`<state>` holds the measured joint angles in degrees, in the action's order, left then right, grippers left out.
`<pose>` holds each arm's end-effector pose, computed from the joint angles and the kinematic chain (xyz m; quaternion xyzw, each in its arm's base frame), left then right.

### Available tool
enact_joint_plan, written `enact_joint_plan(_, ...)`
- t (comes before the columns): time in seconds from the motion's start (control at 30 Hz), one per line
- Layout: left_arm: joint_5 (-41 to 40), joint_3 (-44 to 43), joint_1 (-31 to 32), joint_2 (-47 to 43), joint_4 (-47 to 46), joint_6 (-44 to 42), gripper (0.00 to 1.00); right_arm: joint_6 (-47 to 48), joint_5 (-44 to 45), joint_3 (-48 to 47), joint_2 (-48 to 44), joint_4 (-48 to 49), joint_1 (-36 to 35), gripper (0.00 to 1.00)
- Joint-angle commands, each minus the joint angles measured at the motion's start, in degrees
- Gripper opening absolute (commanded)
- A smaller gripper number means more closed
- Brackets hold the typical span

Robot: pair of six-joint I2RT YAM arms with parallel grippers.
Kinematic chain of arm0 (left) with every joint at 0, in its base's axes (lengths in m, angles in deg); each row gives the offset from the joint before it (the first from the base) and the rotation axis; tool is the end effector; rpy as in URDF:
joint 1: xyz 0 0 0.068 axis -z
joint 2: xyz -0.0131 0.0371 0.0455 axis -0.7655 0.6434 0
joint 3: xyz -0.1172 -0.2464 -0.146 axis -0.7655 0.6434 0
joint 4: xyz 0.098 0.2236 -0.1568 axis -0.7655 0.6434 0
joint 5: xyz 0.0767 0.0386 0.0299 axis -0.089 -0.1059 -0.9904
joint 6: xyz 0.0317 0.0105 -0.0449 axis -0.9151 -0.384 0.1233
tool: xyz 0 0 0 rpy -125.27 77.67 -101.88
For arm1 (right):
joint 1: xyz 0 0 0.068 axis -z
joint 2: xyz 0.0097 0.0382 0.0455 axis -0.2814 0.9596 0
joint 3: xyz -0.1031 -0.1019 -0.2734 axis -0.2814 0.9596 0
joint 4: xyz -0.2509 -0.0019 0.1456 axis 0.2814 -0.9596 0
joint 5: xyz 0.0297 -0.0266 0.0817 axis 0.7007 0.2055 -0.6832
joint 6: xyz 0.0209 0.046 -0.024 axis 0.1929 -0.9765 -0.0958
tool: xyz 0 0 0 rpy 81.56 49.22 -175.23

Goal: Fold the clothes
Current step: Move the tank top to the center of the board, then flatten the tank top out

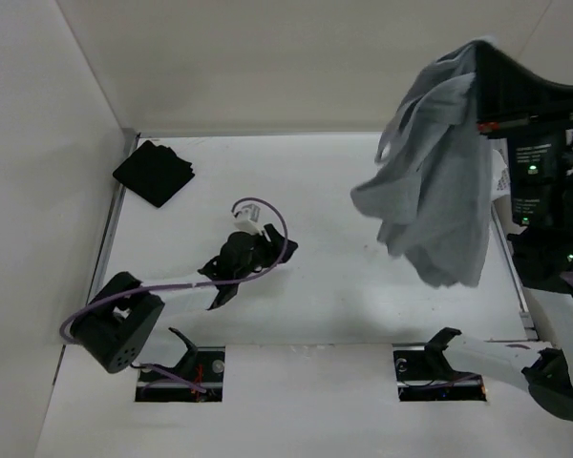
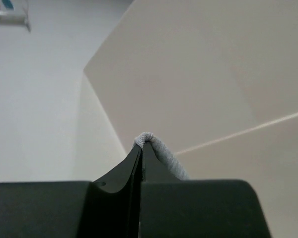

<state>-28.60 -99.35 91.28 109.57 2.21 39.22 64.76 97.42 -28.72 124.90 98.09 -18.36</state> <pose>0.2103 -0.1834 0.1761 -0.0396 0.8201 -0.3846 0.4220 0.0984 0.0562 0.6826 0.0836 0.3598 0.4032 0.8372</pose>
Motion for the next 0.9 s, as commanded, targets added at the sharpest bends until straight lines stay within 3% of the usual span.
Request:
enact_joint_plan(0.0, -3.02, 3.41, -4.88, -8.64, -1.00, 3.94, 0.48, 4.88, 1.47, 6.29, 3.10, -0.39, -7.34, 0.01)
enact_joint_plan(0.13, -4.35, 5.35, -11.64, -16.90, 4.36, 4.47, 0.48, -1.69, 1.83, 19.82, 5.55, 3.56, -6.23, 0.01)
enact_joint_plan(0.2, -4.09, 5.27, -14.11, -19.02, 6.99, 4.21, 0.48, -10.19, -2.10, 25.36, 12.02, 6.02, -2.46, 0.01)
enact_joint_plan(0.3, -4.43, 5.09, -15.43, -20.34, 9.63, 3.95, 0.47, -16.81, -8.70, 25.13, 23.53, 10.85, 2.82, 0.03)
enact_joint_plan(0.43, -6.80, 4.65, -16.05, -21.84, 13.59, 2.72, 0.46, -21.66, -18.37, 5.66, 47.08, 9.39, 13.19, 0.15)
enact_joint_plan(0.53, -10.14, 3.60, -15.62, -23.77, 18.24, 0.96, 0.44, -23.50, -19.88, -13.15, 61.69, -3.93, 18.65, 0.43)
enact_joint_plan(0.6, -13.12, 4.56, -15.35, -25.88, 20.71, -0.09, 0.44, -22.37, -19.97, -13.21, 61.82, -7.85, 19.54, 0.52)
enact_joint_plan(0.73, -17.88, 5.44, -18.33, -29.05, 26.77, -1.77, 0.44, -15.96, -16.20, 8.72, 49.27, -0.22, 17.70, 0.63)
enact_joint_plan(0.77, -17.88, 5.01, -20.51, -28.27, 27.04, -1.16, 0.44, -15.34, -15.32, 17.21, 44.28, 1.36, 16.04, 0.60)
enact_joint_plan(0.87, -16.48, 3.51, -22.99, -23.26, 24.77, 1.48, 0.42, -16.21, -13.74, 31.84, 36.69, 2.95, 11.30, 0.21)
